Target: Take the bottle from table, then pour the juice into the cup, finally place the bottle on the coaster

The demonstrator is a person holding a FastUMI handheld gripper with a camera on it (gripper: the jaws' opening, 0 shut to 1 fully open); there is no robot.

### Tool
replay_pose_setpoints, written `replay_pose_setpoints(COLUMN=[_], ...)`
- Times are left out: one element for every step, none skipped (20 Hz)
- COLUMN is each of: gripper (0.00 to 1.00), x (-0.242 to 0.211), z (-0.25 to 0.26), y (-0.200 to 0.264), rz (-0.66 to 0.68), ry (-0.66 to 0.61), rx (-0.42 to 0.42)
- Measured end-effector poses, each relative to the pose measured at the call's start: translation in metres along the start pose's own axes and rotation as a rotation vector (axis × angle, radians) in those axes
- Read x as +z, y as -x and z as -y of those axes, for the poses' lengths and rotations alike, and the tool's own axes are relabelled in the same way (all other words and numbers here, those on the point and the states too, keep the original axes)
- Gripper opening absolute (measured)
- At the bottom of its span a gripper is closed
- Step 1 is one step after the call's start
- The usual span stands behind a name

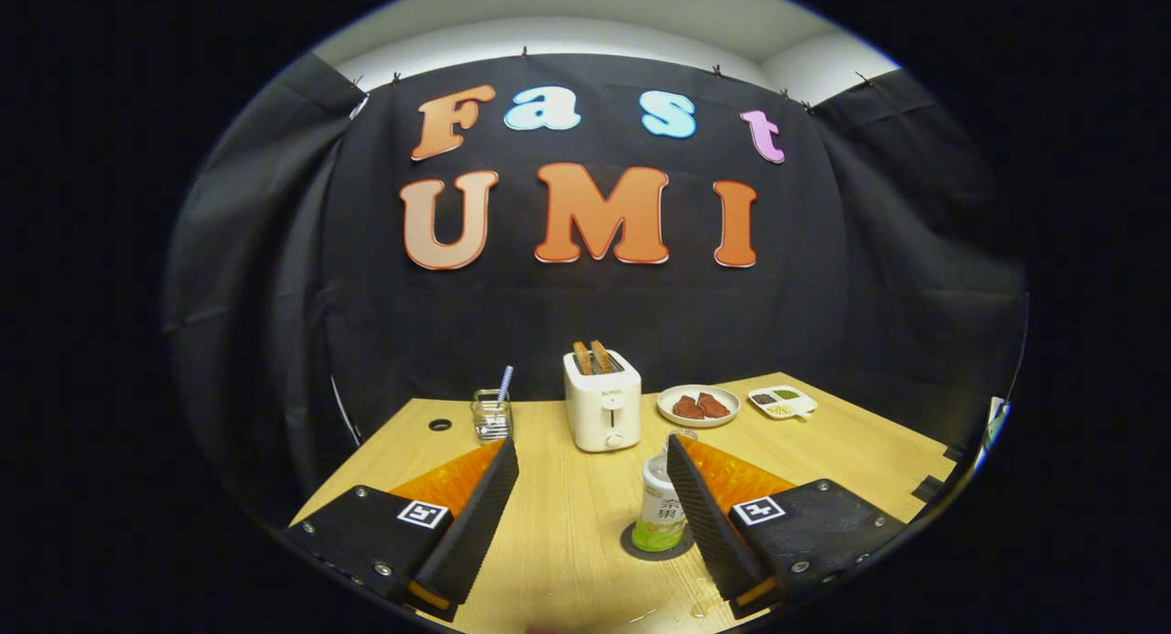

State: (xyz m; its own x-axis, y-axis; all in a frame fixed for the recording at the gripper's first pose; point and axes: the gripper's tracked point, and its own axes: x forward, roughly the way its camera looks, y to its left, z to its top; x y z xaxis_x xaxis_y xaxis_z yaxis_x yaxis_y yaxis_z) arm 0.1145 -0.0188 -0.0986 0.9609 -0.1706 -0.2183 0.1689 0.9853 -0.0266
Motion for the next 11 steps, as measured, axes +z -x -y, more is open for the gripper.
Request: replay_pose_setpoints(gripper=[0.97, 0.97, 0.97, 0.97, 0.97, 0.97, 0.97, 0.97, 0.97, 0.97, 0.97], x=[0.009, 0.019, 0.03, 0.039, 0.047, 0.054, 0.06, 0.065, 0.067, 0.069, 0.072], z=[-0.008, -0.014, -0.021, -0.03, -0.038, -0.045, -0.049, -0.048, -0.048, -0.05, -0.052], y=[0.012, 0.025, 0.036, 0.046, 0.056, 0.066, 0.076, 0.085, 0.091, 0.096, 0.102], rz=[0.012, 0.026, 0.041, 0.055, 0.064, 0.07, 0.076, 0.081, 0.08, 0.079, 0.082], ry=[0.007, 0.014, 0.017, 0.01, -0.004, -0.013, -0.016, -0.012, -0.009, -0.008, -0.009], rx=[0.014, 0.024, 0.035, 0.055, 0.076, 0.096, 0.102, 0.1, 0.099, 0.103, 0.11])
